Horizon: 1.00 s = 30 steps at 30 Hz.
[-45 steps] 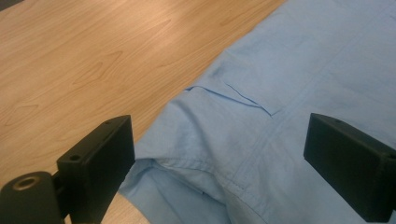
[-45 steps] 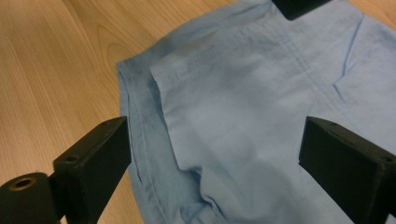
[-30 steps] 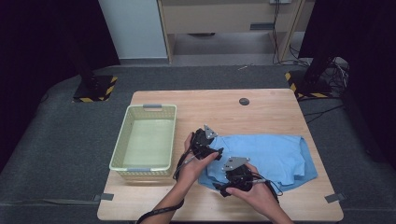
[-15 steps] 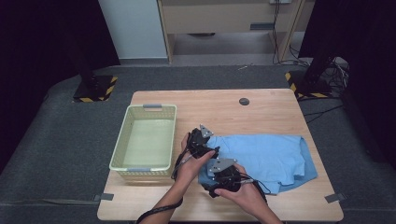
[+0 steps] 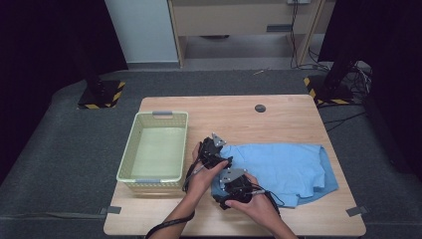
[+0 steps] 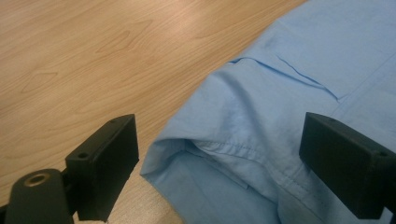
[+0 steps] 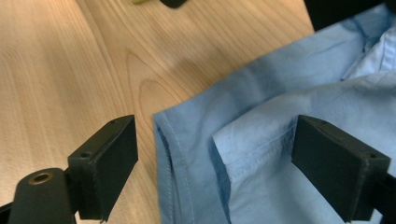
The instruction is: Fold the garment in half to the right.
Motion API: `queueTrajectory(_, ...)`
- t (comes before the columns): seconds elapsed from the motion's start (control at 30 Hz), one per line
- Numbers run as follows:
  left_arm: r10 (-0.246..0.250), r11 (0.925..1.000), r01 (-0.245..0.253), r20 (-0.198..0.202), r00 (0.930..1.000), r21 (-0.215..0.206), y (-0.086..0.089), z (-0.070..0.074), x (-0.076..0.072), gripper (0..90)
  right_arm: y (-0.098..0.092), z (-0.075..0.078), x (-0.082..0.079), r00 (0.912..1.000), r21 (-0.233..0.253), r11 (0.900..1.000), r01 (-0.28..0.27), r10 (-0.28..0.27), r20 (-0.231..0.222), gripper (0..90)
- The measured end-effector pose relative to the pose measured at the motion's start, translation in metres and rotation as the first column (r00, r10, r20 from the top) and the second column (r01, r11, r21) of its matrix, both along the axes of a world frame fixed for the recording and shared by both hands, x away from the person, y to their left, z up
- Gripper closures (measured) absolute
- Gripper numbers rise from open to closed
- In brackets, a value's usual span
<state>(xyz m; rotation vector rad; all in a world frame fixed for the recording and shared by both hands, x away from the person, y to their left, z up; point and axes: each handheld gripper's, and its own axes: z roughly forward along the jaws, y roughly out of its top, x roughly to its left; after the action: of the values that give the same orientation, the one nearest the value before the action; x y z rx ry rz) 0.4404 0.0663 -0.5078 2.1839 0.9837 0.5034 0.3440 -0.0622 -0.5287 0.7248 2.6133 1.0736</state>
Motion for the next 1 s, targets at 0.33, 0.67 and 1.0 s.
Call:
queueTrajectory(0.33,0.017,0.9998,-0.017,-0.013,0.9998,0.007,0.005,-0.007,0.003,11.1,0.004,-0.009,0.001,0.9999,0.000,1.000,-0.003,0.003,-0.010,10.8)
queueTrajectory(0.67,0.034,0.9986,-0.035,-0.029,0.9990,-0.039,0.009,-0.015,0.010,9.7,-0.003,-0.009,0.003,0.9996,0.031,0.999,0.027,-0.027,0.006,24.9)
queueTrajectory(1.0,0.089,0.9900,-0.089,-0.010,0.9960,-0.110,0.020,-0.015,0.016,16.5,-0.005,-0.010,0.003,0.9992,0.051,0.998,0.034,-0.035,0.019,27.6)
